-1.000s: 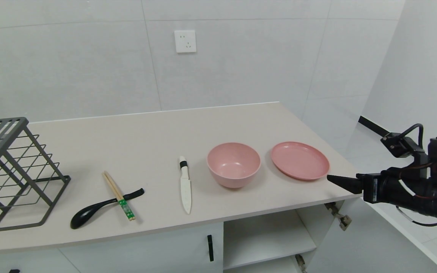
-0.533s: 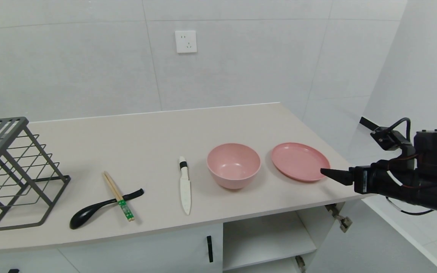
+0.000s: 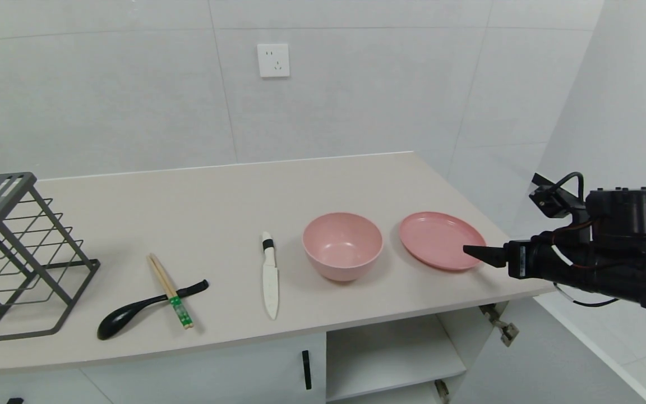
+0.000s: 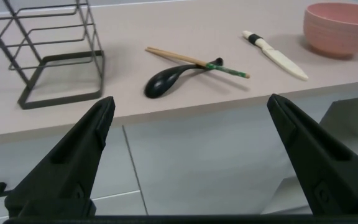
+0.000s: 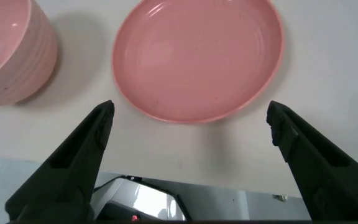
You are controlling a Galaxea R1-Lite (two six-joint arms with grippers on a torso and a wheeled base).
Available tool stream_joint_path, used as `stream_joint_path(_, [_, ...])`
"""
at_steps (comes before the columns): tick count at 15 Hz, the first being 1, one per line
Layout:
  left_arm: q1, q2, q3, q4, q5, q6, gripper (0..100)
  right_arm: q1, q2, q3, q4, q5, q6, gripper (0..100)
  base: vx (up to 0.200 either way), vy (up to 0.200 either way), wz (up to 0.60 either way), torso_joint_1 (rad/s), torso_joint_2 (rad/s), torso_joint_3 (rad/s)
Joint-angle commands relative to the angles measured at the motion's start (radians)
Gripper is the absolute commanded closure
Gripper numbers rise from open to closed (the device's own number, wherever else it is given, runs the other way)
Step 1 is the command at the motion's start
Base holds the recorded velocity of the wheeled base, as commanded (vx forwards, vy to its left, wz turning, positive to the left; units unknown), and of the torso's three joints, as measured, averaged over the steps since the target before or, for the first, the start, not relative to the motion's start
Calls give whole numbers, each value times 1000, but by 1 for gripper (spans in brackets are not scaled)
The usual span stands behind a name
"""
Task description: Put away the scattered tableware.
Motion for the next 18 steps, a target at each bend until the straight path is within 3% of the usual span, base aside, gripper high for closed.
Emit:
stream_joint_path(1, [0,1,0,-1,-4,-1,0,-7,4,-2,0,-2,0,0,0,0,0,0,0,0])
stream_joint_path(11, [0,1,0,-1,-4,-5,0,-7,210,-168,0,-4,-3,0,0,0,0,0,0,0])
stream_joint_path(18, [0,1,0,0,-4,-4,0,-5,288,-191,-72,-5,-5,0,0,0,0,0,0,0])
